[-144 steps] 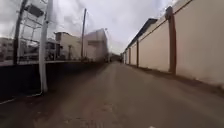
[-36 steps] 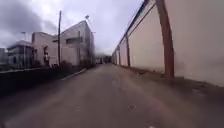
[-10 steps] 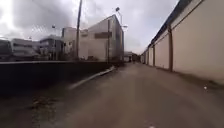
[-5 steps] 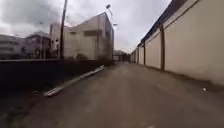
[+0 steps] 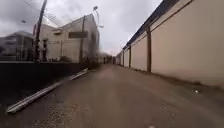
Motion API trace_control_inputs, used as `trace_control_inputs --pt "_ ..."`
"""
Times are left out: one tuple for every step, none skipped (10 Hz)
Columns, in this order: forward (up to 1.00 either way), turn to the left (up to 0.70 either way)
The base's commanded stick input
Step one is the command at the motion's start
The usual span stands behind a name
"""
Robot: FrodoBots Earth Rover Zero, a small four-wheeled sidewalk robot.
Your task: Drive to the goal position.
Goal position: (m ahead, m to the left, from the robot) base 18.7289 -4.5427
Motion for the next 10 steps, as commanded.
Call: trace_control_inputs --pt "0.7 0.09" --pt "0.7 0.09" --pt "0.7 0.09" --pt "0.7 0.08" --pt "0.7 0.07" --pt "0.7 -0.2" --pt "0.7 -0.34" --pt "0.7 -0.32" --pt "0.7 -0.19" --pt "0.7 0.05"
